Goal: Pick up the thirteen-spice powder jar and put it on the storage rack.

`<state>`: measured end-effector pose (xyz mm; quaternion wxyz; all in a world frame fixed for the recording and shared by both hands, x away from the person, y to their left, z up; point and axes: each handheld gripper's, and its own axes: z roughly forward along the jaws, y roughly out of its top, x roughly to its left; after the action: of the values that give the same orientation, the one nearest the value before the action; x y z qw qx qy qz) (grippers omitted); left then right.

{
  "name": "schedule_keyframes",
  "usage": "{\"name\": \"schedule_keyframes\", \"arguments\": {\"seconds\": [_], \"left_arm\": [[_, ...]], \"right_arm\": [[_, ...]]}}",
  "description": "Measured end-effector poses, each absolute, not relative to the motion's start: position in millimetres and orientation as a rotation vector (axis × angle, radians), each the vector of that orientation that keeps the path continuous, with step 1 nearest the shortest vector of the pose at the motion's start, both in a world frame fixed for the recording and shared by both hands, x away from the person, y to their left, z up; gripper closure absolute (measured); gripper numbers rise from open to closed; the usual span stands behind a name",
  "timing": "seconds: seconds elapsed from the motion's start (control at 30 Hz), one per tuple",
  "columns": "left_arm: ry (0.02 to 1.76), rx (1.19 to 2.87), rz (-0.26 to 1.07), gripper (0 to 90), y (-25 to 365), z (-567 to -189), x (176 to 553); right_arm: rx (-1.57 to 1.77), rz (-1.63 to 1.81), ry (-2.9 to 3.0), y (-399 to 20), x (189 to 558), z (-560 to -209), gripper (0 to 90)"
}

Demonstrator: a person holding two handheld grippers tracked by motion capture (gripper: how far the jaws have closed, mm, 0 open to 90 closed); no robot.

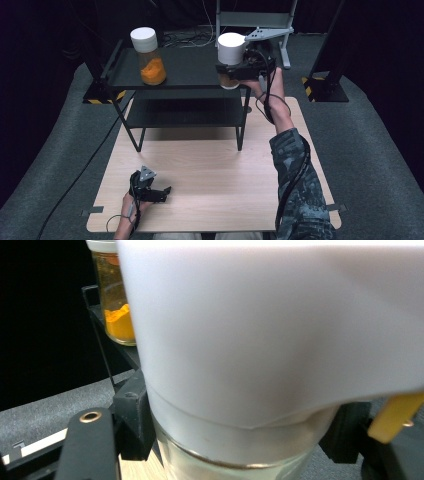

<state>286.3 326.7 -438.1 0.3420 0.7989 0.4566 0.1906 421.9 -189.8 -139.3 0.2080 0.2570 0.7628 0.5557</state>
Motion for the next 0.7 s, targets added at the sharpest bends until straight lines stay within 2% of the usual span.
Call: {"name": "schedule_keyframes", "arguments": {"seconds": [0.7], "left_arm": [[1.184, 2.079, 0.494, 0.5, 327, -438, 287]], "right_arm": [[0.804, 1.537, 2.118, -190, 439, -142, 30.7]]}}
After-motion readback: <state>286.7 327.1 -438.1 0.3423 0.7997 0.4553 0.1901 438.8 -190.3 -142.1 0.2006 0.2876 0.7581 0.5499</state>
